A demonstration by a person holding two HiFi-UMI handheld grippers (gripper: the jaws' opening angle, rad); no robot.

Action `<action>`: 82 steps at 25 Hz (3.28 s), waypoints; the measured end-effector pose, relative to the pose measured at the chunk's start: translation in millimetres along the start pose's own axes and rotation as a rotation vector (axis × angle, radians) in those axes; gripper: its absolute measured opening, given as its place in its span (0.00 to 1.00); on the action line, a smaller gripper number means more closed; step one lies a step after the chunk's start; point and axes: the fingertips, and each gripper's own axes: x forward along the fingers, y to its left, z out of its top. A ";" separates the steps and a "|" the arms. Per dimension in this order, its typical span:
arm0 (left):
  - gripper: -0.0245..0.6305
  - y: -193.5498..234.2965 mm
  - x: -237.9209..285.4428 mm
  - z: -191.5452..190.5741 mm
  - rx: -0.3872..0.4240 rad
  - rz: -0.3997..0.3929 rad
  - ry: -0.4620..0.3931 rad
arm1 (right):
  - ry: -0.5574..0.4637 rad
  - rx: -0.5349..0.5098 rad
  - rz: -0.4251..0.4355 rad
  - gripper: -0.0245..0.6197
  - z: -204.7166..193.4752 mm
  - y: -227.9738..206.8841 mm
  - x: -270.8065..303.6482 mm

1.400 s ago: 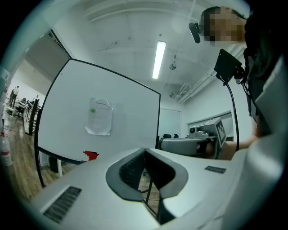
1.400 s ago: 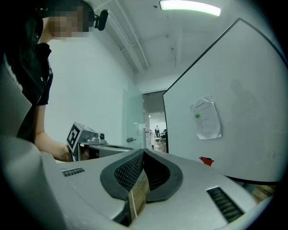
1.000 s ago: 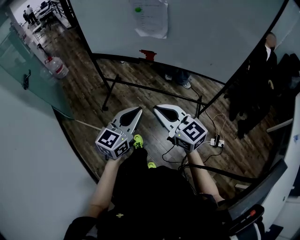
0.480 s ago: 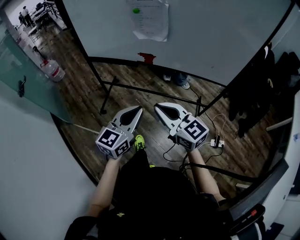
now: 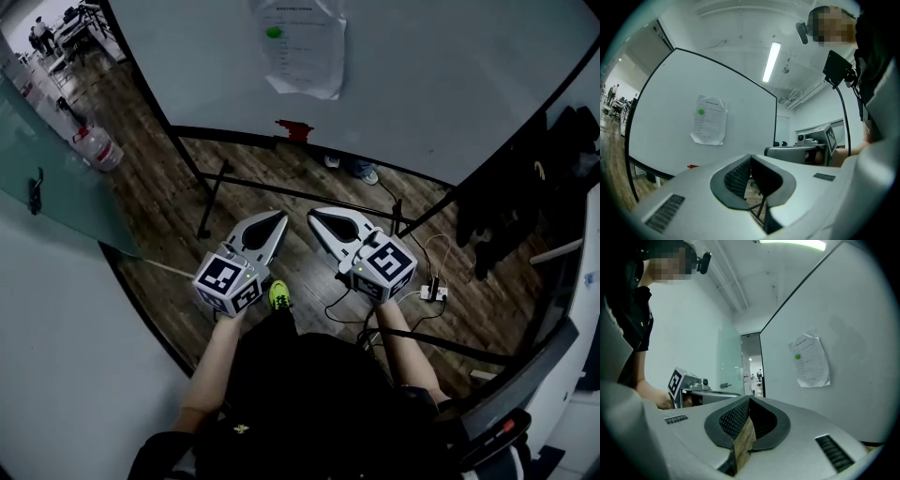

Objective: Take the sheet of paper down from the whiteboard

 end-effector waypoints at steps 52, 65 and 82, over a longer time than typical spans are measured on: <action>0.08 190.6 132.0 113.7 0.293 -0.086 -0.043 | -0.051 -0.168 -0.079 0.05 83.2 -165.8 180.2; 0.08 207.8 174.1 155.3 0.463 -0.068 -0.079 | -0.044 -0.252 -0.121 0.08 112.5 -200.7 197.3; 0.25 236.3 220.8 179.4 0.618 0.042 -0.069 | -0.032 -0.304 -0.210 0.09 139.6 -243.9 198.0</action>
